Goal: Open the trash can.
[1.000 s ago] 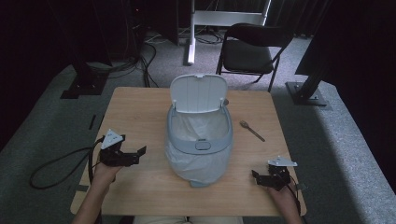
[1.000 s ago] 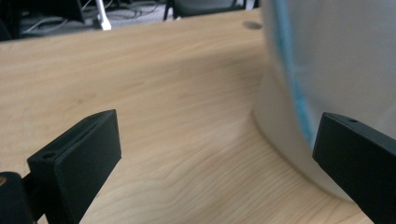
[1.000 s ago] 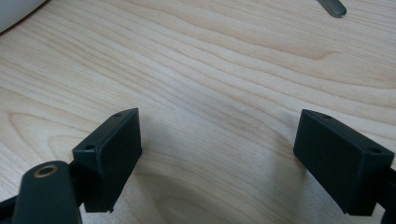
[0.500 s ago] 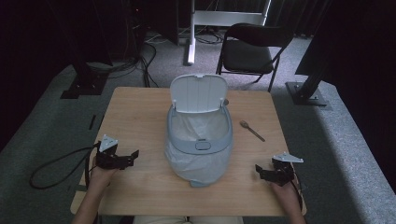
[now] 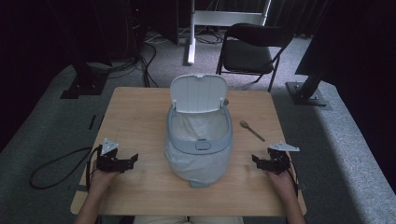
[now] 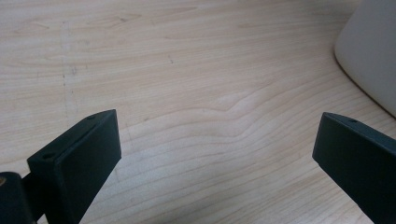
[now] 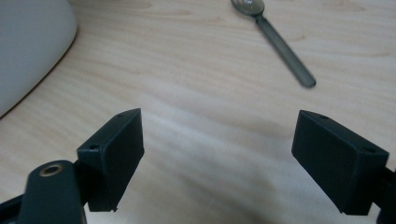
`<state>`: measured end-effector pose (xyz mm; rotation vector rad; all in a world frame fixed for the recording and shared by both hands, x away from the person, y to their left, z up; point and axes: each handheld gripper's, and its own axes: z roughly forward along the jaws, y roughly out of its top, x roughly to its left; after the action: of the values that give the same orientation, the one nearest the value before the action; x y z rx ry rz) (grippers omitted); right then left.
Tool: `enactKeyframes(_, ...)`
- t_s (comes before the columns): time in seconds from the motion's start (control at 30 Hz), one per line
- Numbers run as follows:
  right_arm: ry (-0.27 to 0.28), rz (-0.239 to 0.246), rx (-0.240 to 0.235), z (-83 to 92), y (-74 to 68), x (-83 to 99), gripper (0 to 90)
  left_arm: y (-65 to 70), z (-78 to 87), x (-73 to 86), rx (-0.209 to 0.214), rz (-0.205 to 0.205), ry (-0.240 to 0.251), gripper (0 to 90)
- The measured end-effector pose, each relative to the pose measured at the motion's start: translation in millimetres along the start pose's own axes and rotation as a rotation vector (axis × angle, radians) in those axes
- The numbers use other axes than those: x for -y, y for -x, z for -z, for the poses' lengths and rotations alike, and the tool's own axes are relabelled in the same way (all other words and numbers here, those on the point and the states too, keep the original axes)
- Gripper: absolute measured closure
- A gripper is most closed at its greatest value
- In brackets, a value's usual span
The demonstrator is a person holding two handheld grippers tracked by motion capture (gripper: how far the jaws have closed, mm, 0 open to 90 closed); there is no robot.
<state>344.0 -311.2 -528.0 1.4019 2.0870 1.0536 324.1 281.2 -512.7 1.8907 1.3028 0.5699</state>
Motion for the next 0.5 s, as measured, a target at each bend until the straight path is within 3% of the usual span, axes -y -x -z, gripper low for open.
enactKeyframes(0.5, 0.012, -0.017, -0.006, -25.4, 12.3, -31.0, 16.1, -6.3, -16.8, 9.4, -0.029, 0.013, -0.08, 1.2)
